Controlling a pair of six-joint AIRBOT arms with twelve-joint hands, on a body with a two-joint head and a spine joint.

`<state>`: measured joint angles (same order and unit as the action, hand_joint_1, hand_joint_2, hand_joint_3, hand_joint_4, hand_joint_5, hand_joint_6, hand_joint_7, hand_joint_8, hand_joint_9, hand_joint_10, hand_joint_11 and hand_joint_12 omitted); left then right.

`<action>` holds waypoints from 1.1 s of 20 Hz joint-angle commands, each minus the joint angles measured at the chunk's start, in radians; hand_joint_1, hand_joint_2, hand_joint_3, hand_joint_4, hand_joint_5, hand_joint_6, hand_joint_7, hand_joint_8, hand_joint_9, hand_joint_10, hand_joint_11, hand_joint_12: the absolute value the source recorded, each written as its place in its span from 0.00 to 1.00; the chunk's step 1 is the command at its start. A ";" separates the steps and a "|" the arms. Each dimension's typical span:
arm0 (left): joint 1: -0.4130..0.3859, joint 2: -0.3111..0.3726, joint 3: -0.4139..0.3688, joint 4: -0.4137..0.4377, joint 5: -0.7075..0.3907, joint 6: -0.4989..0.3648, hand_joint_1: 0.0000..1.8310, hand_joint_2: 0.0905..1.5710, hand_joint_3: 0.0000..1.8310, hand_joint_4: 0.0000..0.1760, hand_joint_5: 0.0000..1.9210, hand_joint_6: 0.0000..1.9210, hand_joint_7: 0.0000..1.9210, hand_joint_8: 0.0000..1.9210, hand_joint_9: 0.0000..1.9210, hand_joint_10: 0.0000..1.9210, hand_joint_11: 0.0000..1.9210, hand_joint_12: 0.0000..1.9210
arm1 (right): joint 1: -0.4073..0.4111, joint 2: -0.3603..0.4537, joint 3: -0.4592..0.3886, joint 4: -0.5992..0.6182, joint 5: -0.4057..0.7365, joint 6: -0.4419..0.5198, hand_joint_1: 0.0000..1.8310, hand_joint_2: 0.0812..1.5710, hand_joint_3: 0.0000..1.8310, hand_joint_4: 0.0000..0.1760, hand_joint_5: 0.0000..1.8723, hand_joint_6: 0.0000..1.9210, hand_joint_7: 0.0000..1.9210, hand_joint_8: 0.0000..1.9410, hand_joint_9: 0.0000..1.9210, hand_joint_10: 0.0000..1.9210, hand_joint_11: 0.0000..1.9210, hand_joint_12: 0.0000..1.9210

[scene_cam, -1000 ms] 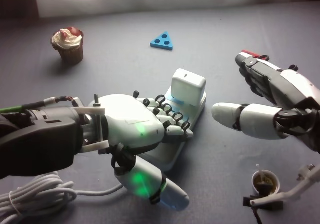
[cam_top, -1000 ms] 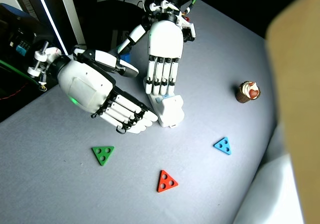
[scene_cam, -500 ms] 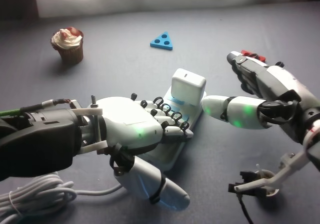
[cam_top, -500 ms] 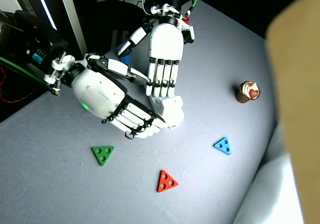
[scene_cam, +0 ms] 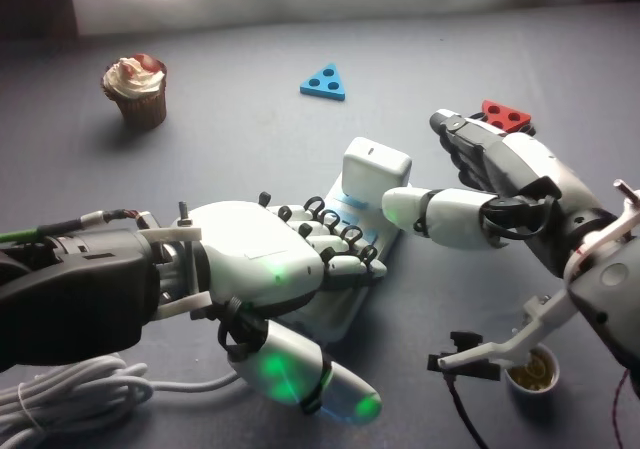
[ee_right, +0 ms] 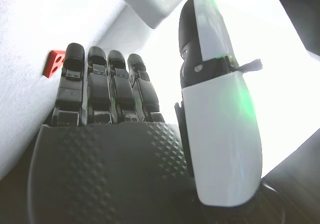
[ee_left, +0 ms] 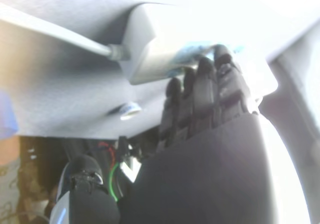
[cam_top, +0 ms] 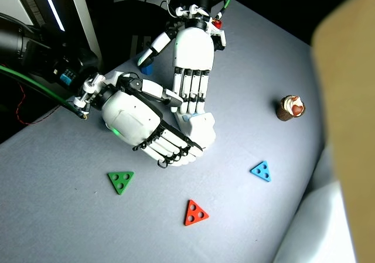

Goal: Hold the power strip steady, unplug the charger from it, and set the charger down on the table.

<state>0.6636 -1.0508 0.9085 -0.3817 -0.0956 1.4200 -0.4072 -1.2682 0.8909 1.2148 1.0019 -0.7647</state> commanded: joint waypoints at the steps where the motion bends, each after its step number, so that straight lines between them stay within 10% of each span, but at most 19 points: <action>1: 0.001 0.006 -0.005 -0.003 -0.035 0.001 0.00 0.57 0.00 0.00 0.07 0.00 0.08 0.00 0.06 0.00 0.02 0.06 | 0.010 0.003 0.006 -0.067 0.057 0.001 0.60 0.65 0.00 0.00 0.10 0.00 0.08 0.00 0.08 0.00 0.00 0.26; 22: -0.002 0.022 -0.007 -0.008 -0.040 0.001 0.00 0.58 0.00 0.00 0.06 0.00 0.07 0.00 0.06 0.00 0.03 0.06 | 0.042 -0.126 0.177 -0.082 0.000 -0.052 0.63 0.66 0.00 0.00 0.35 0.00 0.34 0.00 0.32 0.00 0.12 0.39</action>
<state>0.6636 -1.0359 0.9024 -0.3855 -0.0944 1.4200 -0.3779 -1.4010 1.0653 1.1984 0.9390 -0.8268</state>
